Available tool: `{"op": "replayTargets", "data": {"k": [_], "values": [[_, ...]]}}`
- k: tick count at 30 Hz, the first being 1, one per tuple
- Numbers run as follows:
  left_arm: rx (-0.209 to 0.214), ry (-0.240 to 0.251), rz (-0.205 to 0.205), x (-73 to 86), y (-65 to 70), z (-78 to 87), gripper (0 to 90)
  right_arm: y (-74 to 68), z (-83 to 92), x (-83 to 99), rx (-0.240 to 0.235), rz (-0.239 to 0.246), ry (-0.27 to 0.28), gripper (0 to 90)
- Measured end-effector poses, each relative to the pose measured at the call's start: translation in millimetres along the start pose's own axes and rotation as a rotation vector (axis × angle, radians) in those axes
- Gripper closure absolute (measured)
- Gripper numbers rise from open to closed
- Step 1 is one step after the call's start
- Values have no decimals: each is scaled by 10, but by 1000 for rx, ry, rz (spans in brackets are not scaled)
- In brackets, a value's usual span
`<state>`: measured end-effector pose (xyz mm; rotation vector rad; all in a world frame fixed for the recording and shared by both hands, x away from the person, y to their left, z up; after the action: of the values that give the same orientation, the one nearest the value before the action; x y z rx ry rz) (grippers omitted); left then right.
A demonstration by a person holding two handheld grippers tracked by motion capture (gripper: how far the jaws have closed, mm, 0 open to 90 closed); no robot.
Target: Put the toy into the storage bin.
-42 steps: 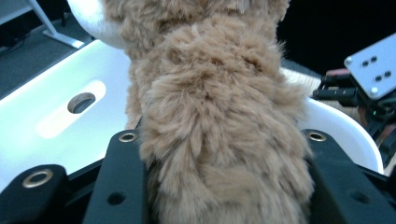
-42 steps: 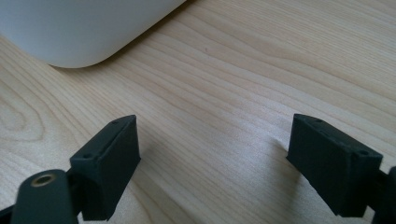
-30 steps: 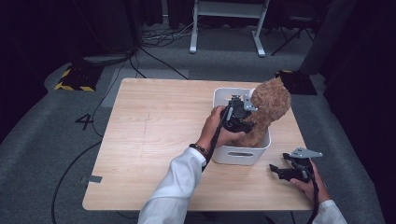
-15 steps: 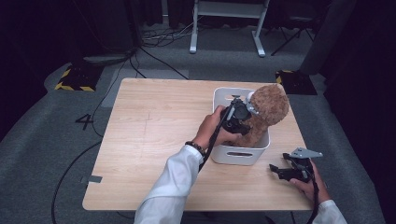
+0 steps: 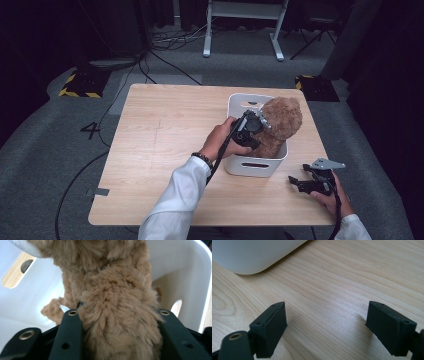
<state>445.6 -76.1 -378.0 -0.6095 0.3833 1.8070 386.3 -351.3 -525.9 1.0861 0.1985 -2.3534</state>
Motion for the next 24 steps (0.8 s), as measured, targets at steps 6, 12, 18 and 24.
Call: {"op": "replayTargets", "data": {"k": [6,12,18,24], "values": [[13,-8,3,60,0,-13,596,0,0,0,0,0,0,165],[28,-7,-12,109,17,-21,580,0,0,0,0,0,0,165],[38,17,-15,167,18,-20,521,0,0,0,0,0,0,165],[39,40,-8,212,0,43,470,0,0,0,0,0,0,165]]}}
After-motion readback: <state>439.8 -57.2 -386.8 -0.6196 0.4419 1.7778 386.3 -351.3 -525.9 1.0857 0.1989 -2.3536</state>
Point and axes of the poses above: each handheld gripper's, and its own axes: z roughly backward along the jaws, x roughly out of its underside, y roughly to its right, the point moved 3 cm from there along -z, roughly forward along the jaws, and after that the axes turned 6 degrees about x, right-handed, at the moved point
